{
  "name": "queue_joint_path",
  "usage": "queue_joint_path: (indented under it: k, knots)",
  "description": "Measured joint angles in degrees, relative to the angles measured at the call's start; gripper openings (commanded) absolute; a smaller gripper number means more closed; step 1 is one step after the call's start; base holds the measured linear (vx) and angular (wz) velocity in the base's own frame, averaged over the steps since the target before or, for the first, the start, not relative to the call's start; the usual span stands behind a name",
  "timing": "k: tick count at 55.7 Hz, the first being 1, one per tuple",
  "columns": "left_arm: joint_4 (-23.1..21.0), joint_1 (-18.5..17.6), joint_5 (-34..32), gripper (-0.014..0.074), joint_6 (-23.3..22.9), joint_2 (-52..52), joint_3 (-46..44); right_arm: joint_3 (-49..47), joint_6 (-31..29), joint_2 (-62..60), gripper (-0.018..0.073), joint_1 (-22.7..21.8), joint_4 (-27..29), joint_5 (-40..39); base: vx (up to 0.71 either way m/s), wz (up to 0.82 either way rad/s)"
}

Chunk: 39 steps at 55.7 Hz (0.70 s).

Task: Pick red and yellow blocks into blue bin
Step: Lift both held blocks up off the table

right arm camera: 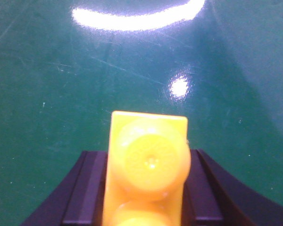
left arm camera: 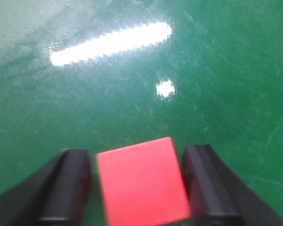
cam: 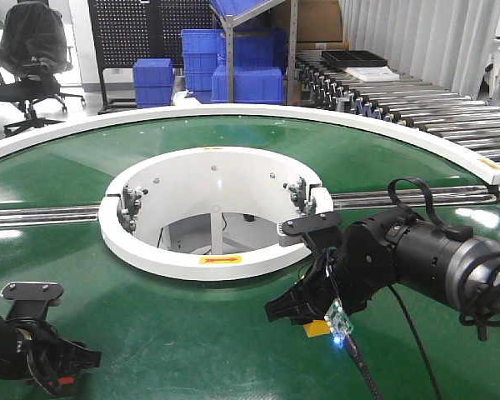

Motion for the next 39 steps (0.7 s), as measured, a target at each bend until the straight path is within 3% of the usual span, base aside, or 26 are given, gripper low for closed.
queue_joint_path:
  k: [8, 10, 26, 39]
  knots:
    - [0.0, 0.0, -0.06, 0.0031, 0.0, 0.0, 0.0, 0.0, 0.0, 0.0, -0.0011, 0.0, 0.0, 0.0, 0.0, 0.0]
    - [0.0, 0.0, -0.04, -0.0011, 0.0, 0.0, 0.0, 0.0, 0.0, 0.0, -0.0011, 0.0, 0.0, 0.0, 0.0, 0.0]
    - [0.0, 0.0, 5.77, -0.0003, 0.0, -2.84, 0.0, 0.0, 0.0, -0.06, -0.0011, 0.0, -0.1, -0.09, 0.0, 0.0]
    - [0.0, 0.0, 7.72, -0.0001, 0.0, -16.21, 0.0, 0.17, 0.0, -4.33, -0.0011, 0.0, -0.07, -0.02, 0.0, 0.0]
